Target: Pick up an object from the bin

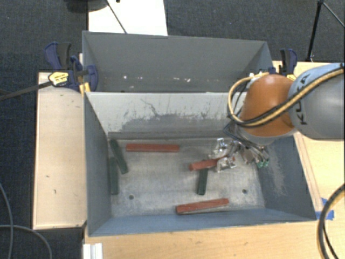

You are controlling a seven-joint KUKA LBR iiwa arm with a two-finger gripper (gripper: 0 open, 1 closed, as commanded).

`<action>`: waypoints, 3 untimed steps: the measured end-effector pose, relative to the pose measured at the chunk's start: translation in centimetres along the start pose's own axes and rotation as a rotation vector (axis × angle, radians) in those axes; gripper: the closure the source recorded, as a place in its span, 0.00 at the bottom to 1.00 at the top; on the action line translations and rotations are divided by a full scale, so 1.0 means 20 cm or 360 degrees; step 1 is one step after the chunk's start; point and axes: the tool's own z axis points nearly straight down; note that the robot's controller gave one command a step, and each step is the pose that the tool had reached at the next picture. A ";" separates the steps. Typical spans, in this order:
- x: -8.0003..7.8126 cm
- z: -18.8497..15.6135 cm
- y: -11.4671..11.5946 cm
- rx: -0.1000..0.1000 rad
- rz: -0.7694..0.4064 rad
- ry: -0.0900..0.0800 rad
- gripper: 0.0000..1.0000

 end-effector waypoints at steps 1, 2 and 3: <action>0.00 0.00 0.00 0.0000 0.0000 0.0000 1.00; 0.01 -0.01 0.00 -0.0003 0.0001 0.0010 1.00; 0.00 -0.05 0.00 -0.0004 0.0002 0.0014 1.00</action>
Offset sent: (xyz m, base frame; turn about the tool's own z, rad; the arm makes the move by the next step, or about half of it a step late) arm 0.0001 0.0001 0.0298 0.0000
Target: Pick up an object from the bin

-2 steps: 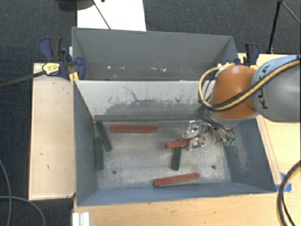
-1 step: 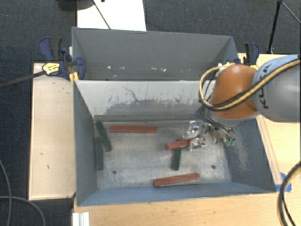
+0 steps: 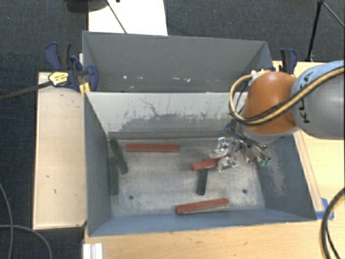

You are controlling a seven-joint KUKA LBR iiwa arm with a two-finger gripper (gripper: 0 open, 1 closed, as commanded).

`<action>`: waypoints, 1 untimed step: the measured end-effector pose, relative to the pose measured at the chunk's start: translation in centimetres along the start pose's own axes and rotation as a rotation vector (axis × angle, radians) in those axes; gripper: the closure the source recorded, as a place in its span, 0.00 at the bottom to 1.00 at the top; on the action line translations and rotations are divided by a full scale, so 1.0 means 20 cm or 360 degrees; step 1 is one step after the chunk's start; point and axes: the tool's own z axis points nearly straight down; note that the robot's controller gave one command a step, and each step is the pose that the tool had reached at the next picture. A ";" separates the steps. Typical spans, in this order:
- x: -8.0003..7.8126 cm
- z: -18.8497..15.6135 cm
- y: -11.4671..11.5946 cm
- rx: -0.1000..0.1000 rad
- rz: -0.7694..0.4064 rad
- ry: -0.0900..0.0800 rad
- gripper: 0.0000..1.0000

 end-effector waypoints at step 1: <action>0.00 -0.02 0.00 0.0001 0.0001 -0.0002 1.00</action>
Offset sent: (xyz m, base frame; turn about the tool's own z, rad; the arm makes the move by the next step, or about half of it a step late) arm 0.0000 0.0000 0.0586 0.0000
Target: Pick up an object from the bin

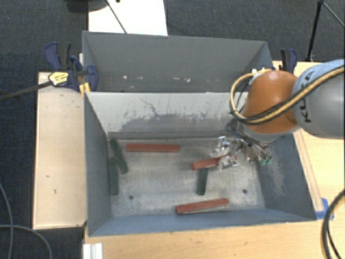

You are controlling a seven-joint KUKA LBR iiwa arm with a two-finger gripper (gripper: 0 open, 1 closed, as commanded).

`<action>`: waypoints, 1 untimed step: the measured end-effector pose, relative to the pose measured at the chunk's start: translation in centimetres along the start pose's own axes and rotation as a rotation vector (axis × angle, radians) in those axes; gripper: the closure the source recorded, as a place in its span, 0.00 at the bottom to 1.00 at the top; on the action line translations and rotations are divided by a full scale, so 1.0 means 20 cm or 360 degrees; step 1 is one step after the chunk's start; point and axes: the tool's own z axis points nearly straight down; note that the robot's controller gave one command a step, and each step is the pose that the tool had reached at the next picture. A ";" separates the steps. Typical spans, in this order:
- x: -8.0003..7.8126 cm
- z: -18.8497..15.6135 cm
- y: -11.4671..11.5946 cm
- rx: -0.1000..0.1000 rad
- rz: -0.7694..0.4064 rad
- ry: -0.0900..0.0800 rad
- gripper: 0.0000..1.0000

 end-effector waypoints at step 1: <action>0.01 -0.04 0.00 -0.0003 0.0002 0.0009 1.00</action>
Offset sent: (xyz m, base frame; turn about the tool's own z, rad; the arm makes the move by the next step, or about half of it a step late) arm -0.0001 0.0001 0.0195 0.0000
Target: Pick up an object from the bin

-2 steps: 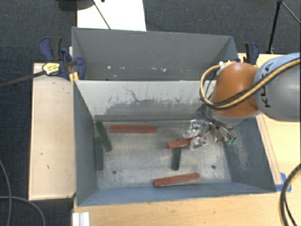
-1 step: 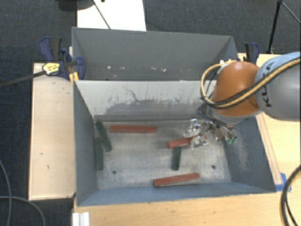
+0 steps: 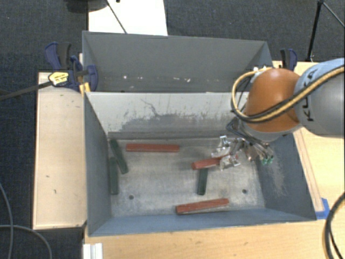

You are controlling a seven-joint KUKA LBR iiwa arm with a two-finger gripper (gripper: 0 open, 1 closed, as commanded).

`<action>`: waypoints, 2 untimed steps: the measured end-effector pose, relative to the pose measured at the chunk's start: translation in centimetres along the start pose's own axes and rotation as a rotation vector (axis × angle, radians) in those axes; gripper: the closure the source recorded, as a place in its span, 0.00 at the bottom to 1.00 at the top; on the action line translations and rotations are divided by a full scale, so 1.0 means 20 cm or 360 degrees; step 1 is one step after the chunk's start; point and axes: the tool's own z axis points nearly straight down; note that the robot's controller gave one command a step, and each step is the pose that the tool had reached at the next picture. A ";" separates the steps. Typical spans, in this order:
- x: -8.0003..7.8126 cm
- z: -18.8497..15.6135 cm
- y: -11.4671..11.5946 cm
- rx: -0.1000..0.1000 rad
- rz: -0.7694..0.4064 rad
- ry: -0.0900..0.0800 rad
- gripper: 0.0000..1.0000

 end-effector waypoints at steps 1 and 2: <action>0.00 -0.08 0.00 0.0000 0.0001 0.0000 1.00; -0.01 -0.14 0.00 0.0003 0.0003 -0.0007 1.00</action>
Offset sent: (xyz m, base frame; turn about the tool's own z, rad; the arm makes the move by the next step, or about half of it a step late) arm 0.0000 0.0000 0.0514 0.0000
